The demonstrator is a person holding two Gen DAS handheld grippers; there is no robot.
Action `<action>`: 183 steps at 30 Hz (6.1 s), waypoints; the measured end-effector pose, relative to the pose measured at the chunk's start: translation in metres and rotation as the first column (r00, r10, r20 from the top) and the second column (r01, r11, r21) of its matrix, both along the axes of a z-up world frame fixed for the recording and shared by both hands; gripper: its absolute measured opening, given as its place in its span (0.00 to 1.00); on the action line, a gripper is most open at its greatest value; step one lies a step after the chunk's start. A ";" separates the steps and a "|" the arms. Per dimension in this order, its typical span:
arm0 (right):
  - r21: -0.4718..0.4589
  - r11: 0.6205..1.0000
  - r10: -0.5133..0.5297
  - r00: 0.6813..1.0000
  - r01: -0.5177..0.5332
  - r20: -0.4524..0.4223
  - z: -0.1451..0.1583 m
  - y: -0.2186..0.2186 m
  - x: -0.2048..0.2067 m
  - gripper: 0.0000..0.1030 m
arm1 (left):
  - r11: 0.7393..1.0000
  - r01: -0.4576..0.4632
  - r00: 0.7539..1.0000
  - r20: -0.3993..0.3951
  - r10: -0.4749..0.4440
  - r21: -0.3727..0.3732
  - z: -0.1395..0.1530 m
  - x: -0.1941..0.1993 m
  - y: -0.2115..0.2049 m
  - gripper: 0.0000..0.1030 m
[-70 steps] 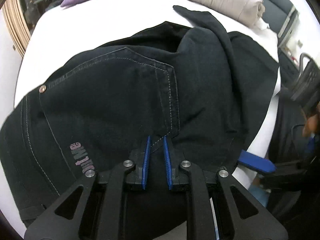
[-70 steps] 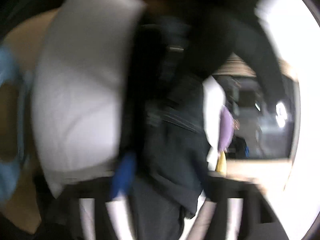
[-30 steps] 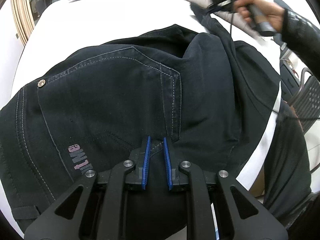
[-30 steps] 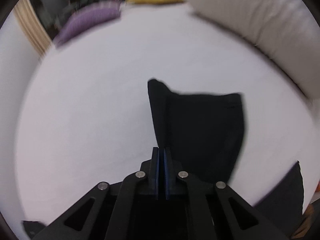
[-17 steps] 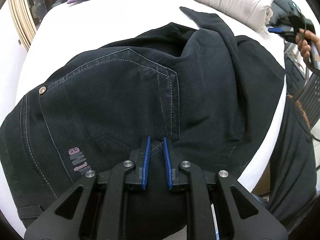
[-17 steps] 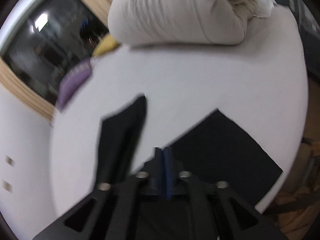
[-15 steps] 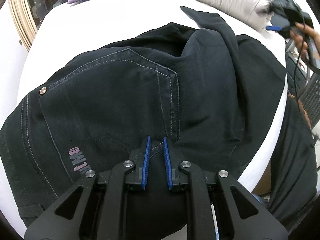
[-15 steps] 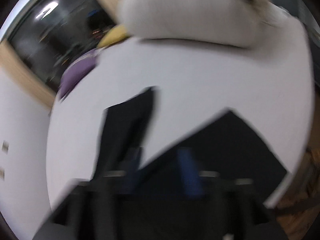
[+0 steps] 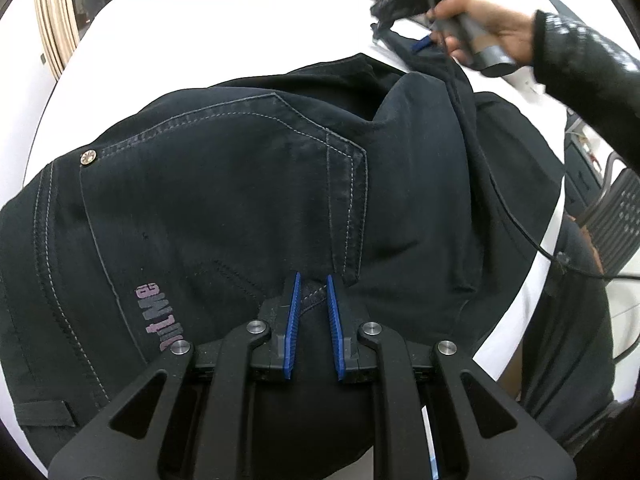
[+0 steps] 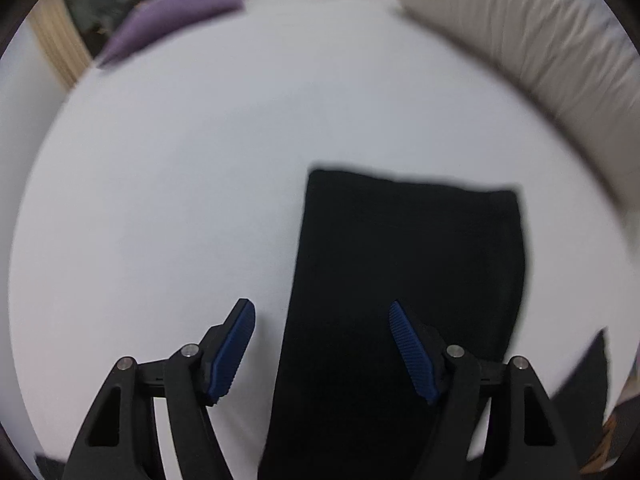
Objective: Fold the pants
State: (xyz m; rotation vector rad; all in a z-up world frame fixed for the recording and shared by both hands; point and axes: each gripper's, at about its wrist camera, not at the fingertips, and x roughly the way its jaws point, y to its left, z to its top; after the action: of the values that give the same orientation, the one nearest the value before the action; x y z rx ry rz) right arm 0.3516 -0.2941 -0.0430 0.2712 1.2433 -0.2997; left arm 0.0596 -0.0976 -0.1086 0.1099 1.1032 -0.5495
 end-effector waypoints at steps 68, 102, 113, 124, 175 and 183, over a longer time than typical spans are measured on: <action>0.743 0.516 -0.789 0.575 0.426 0.218 -0.016 -0.239 -0.418 0.62 | 0.989 0.005 0.999 0.034 -0.010 0.145 0.003 -0.010 -0.054 0.13; 0.703 0.674 -0.495 0.846 0.228 0.200 0.018 -0.097 -0.435 0.61 | 0.996 -0.011 1.000 0.029 0.008 0.094 0.009 -0.014 -0.033 0.13; 0.823 0.546 -0.322 0.946 0.159 0.030 -0.026 0.008 -0.403 0.61 | 0.998 -0.042 0.999 0.001 0.042 0.047 0.018 -0.025 0.000 0.13; 0.821 0.570 -0.147 0.988 0.047 0.046 -0.041 0.056 -0.375 0.05 | 0.993 -0.089 0.996 0.030 0.087 0.071 0.028 -0.027 0.022 0.13; 0.512 0.634 -0.748 0.627 0.579 0.218 -0.003 -0.227 -0.462 0.14 | 0.980 -0.092 0.996 0.003 0.093 0.176 0.017 -0.032 0.046 0.13; 0.349 0.877 -0.458 0.793 0.330 0.402 0.074 -0.247 -0.396 0.89 | 0.979 -0.088 0.996 -0.005 0.090 0.185 0.018 -0.030 0.045 0.13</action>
State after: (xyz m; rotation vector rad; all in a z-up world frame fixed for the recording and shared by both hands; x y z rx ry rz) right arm -0.0441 -0.5407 0.0309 0.7997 0.7204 -0.4036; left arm 0.0294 -0.0525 -0.0904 0.2173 1.1649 -0.3674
